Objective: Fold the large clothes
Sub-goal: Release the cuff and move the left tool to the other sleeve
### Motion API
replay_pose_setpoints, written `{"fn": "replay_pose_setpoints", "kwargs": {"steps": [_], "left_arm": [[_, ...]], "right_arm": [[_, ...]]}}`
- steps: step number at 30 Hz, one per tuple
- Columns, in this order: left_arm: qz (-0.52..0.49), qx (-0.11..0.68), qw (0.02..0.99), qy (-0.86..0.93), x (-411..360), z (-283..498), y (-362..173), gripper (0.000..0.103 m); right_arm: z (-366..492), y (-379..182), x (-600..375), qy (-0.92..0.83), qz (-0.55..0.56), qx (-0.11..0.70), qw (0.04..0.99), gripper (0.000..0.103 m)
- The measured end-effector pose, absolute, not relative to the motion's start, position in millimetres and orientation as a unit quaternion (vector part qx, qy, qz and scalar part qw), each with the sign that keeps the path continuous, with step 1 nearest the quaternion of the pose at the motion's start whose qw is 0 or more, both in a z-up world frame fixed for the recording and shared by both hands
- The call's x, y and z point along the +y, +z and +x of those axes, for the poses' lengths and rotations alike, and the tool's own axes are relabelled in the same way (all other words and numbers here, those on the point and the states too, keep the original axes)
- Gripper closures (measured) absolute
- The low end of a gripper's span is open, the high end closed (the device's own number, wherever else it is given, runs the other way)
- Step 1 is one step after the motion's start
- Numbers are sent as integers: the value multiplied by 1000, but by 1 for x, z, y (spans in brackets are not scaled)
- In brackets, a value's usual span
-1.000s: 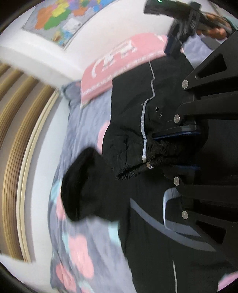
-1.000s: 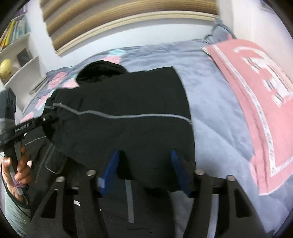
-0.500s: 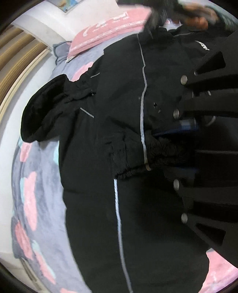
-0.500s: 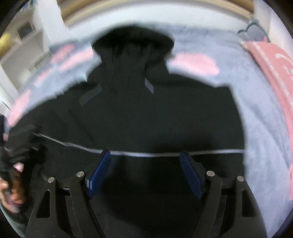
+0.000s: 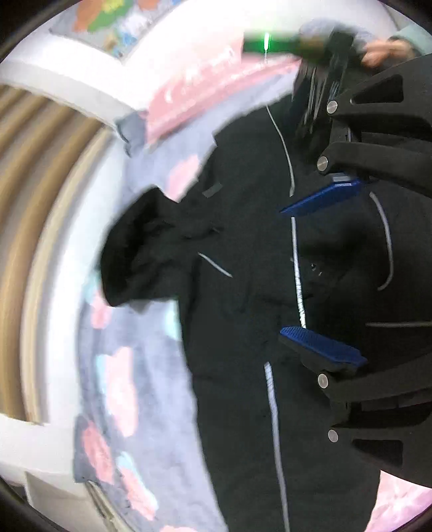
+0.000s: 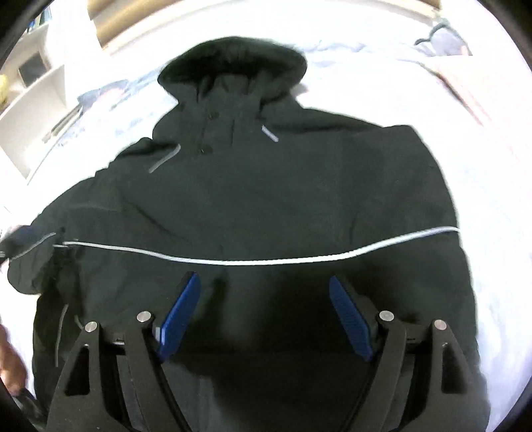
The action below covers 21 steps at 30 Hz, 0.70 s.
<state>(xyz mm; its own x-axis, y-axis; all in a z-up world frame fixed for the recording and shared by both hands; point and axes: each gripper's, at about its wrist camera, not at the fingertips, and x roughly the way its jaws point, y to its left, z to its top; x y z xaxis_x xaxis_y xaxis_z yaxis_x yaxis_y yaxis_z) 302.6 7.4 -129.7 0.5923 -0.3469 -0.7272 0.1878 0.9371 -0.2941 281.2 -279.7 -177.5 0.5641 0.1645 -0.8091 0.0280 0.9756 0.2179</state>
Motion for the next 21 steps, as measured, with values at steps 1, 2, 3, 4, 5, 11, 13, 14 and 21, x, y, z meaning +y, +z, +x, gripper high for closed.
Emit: {"fn": "replay_pose_setpoints", "kwargs": {"steps": [1,2,3,4,5,11,13,14,21], "left_arm": [[-98,440,881,-142,4,310,-142,33],[-103,463,871,-126,2,319,-160,33],[-100,488,861,-102,-1,327,-180,34],[-91,499,857,-90,-4,332,-191,34],[-78,497,860,-85,-9,332,-194,34],[-47,476,873,-91,-13,322,-186,34],[-56,460,880,-108,-4,313,-172,34],[-59,445,887,-111,3,305,-160,34],[-103,374,922,-22,123,252,-104,33]], "right_arm": [[276,-175,-276,20,99,469,878,20],[271,-176,-275,11,100,471,876,20],[266,-181,-274,8,108,475,873,20],[263,-188,-272,13,114,481,869,20],[261,-197,-271,11,114,485,867,20],[251,-222,-247,-28,41,424,904,14],[249,-223,-246,-32,37,418,907,14],[248,-224,-249,-27,47,417,907,14],[254,-226,-248,-24,55,413,909,12]]}}
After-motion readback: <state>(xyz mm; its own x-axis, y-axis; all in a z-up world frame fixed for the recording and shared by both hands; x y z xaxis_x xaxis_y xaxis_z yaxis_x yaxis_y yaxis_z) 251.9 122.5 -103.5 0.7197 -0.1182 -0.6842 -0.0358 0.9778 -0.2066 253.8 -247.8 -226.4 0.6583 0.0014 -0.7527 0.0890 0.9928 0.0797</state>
